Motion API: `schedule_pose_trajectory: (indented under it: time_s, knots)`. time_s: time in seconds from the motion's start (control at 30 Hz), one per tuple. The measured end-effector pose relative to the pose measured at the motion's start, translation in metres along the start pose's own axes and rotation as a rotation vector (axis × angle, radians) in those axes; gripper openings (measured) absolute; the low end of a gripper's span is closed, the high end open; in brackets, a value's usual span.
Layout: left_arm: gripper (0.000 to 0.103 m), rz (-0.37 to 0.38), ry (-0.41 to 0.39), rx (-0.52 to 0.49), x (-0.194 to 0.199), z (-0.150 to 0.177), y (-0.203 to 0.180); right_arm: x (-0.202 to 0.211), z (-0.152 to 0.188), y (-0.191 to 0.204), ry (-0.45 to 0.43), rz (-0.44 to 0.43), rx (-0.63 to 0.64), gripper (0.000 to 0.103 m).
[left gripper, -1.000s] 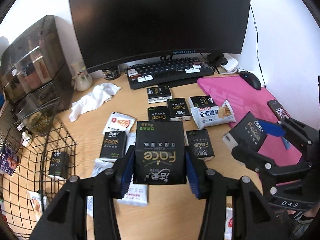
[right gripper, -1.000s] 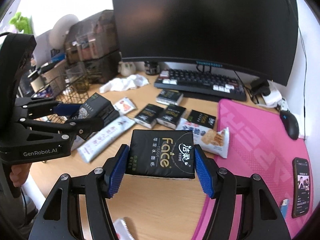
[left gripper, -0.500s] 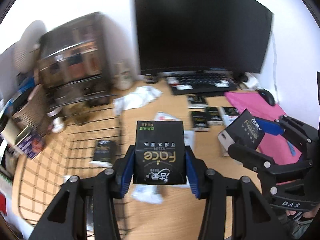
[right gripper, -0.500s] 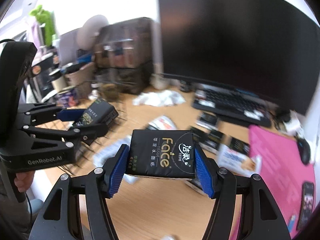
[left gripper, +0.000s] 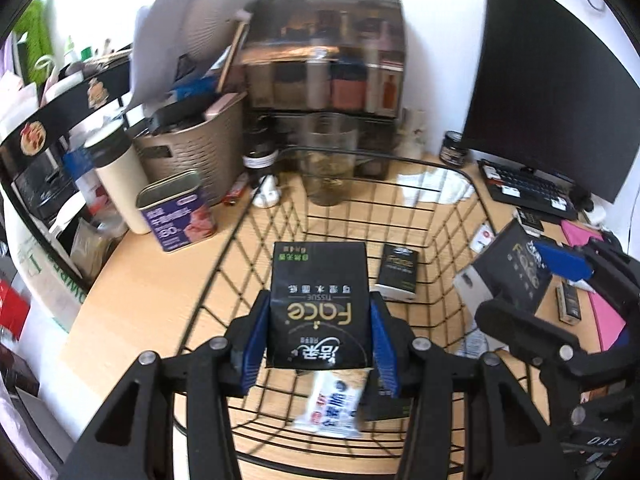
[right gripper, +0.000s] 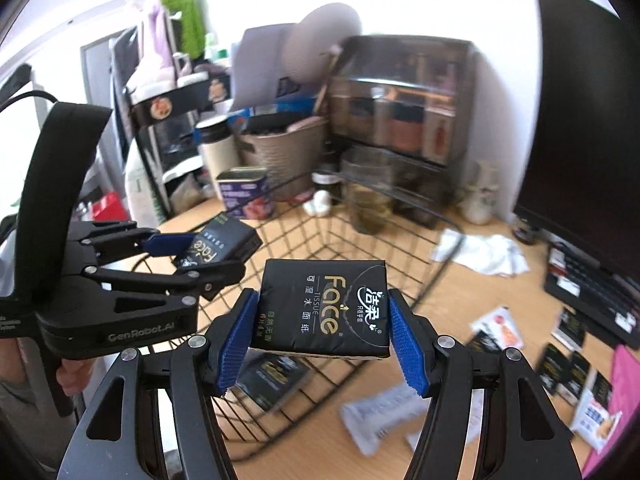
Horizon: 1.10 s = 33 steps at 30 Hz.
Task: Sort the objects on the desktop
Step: 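Carry both Face packs to the wire basket and open both grippers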
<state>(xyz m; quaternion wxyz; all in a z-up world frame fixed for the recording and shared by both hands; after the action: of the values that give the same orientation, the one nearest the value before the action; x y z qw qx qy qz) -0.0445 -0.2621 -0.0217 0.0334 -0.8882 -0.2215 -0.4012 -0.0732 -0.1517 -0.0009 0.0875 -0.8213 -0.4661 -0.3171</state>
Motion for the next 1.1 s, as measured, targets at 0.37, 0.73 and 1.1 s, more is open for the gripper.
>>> schedule_pose_trajectory:
  time_s: [0.37, 0.73, 1.1]
  knots:
    - [0.052, 0.025, 0.014, 0.013, -0.008, 0.0, 0.002, -0.017, -0.006, 0.007, 0.016, -0.017, 0.014, 0.063]
    - [0.081, 0.03, -0.052, 0.076, 0.008, -0.009, 0.009, -0.01, -0.003, 0.01, 0.013, 0.032, 0.044, 0.065]
    - [0.081, 0.055, -0.05, 0.079, 0.012, -0.008, 0.006, 0.002, -0.005, 0.009, -0.01, 0.031, 0.035, 0.068]
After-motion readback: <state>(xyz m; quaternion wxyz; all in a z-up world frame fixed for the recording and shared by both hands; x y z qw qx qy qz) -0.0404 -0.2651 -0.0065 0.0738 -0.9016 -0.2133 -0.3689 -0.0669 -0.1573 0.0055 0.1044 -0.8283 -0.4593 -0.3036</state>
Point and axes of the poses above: each gripper's, at about its wrist camera, not at the fingertips, and x roughly against the way its jaws point, y to its left, z to its underside, the point moved 9 cm from there along -x, roughly the way its jaws point, and after that the axes turned 10 degrees about -z, right-handed, at the moved point
